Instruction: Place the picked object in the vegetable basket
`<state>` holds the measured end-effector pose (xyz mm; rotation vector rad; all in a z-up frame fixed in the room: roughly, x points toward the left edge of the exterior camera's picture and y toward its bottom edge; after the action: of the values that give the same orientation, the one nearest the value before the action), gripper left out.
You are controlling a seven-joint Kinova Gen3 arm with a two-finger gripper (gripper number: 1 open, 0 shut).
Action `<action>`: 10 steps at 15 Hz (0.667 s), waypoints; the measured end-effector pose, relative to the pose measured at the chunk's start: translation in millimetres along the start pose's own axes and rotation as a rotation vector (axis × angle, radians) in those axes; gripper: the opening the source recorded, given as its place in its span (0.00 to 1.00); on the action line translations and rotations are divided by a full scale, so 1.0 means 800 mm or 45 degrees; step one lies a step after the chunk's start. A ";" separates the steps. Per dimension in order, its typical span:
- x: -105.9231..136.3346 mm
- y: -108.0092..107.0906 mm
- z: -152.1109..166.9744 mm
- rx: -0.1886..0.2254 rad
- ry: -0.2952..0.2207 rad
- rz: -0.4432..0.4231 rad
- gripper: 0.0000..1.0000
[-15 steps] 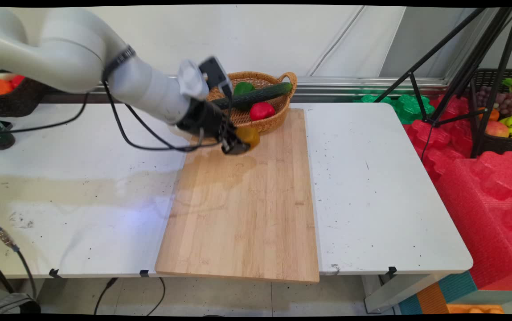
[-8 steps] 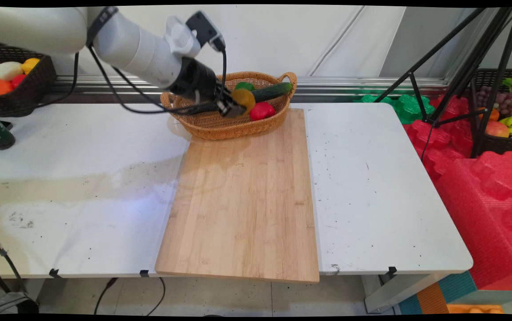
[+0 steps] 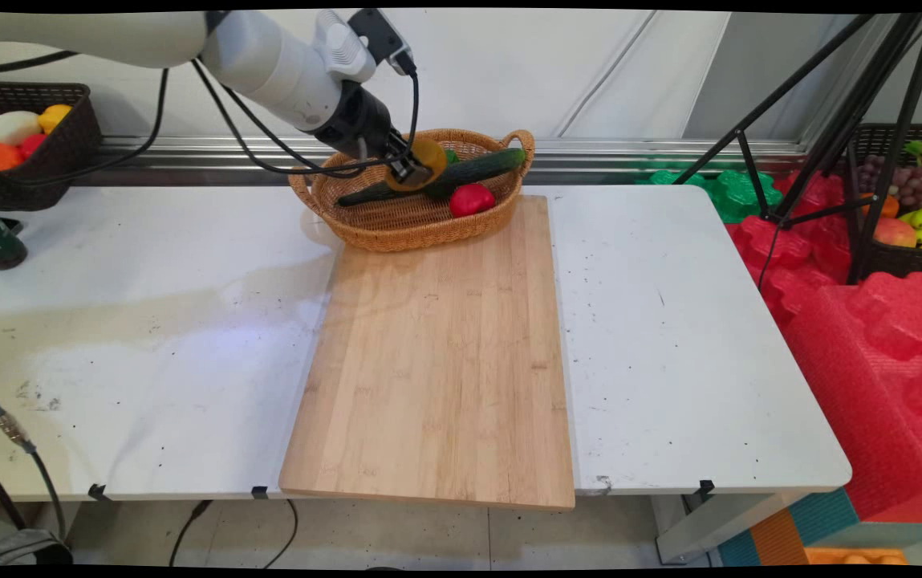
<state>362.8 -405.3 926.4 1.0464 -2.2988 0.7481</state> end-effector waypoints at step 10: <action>-0.012 -0.036 0.082 -0.054 -0.140 0.069 0.00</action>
<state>377.1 -459.4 880.5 1.0336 -2.4339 0.6750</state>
